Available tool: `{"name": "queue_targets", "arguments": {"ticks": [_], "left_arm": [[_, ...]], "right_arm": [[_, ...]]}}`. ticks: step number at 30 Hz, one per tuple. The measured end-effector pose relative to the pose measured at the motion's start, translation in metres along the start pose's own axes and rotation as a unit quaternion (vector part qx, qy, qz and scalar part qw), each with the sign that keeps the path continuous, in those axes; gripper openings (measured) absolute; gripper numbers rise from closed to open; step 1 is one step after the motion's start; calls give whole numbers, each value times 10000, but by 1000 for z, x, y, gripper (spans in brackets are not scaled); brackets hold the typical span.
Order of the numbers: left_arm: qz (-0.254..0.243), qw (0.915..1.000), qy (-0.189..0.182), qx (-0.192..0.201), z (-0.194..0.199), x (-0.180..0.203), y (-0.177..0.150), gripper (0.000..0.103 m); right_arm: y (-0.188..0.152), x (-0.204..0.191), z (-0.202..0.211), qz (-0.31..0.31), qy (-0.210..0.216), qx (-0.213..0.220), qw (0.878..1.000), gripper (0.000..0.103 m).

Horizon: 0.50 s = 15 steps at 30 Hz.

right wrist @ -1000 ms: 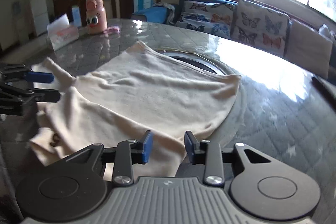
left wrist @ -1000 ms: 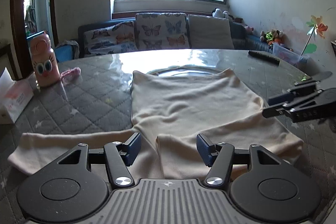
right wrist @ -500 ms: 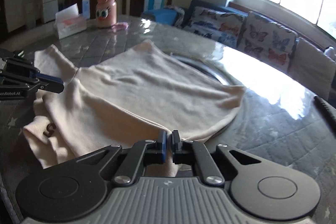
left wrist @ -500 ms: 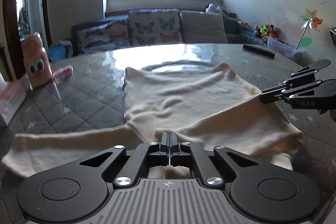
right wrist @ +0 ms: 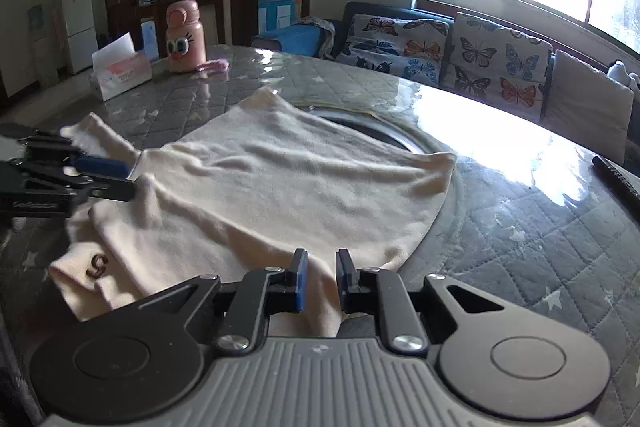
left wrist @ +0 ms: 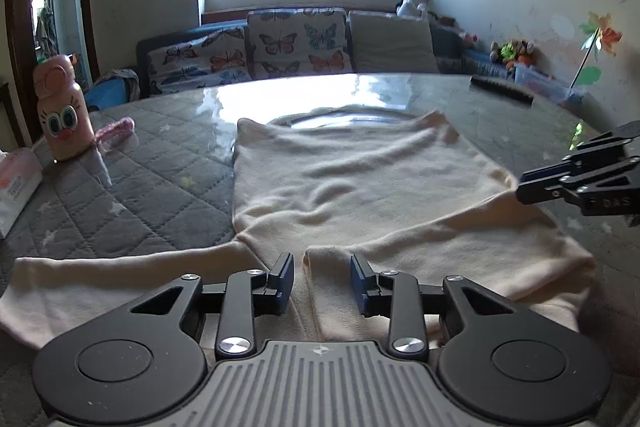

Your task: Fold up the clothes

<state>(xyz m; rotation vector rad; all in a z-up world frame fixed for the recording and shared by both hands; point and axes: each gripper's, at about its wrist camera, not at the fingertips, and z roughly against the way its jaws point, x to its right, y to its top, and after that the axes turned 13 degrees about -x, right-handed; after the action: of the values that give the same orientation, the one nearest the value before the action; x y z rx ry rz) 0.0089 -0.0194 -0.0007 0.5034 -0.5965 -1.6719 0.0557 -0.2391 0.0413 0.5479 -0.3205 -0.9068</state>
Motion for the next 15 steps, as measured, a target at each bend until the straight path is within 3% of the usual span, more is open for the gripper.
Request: {"name": "queue_targets", "arguments": {"ticks": [2, 5, 9, 15], "left_arm": [[-98, 9999, 35, -18, -5, 3, 0, 12], [-224, 9997, 129, 49, -6, 6, 1, 6], [-263, 9994, 172, 125, -4, 5, 1, 7], [-67, 9997, 124, 203, 8, -9, -7, 21]], "right_arm": [[-2, -1, -7, 15, -79, -81, 9999, 15], [-2, 1, -14, -43, -173, -177, 9997, 15], [0, 3, -14, -107, -196, -245, 9995, 16], [1, -3, -11, -67, -288, -246, 9993, 21]]}}
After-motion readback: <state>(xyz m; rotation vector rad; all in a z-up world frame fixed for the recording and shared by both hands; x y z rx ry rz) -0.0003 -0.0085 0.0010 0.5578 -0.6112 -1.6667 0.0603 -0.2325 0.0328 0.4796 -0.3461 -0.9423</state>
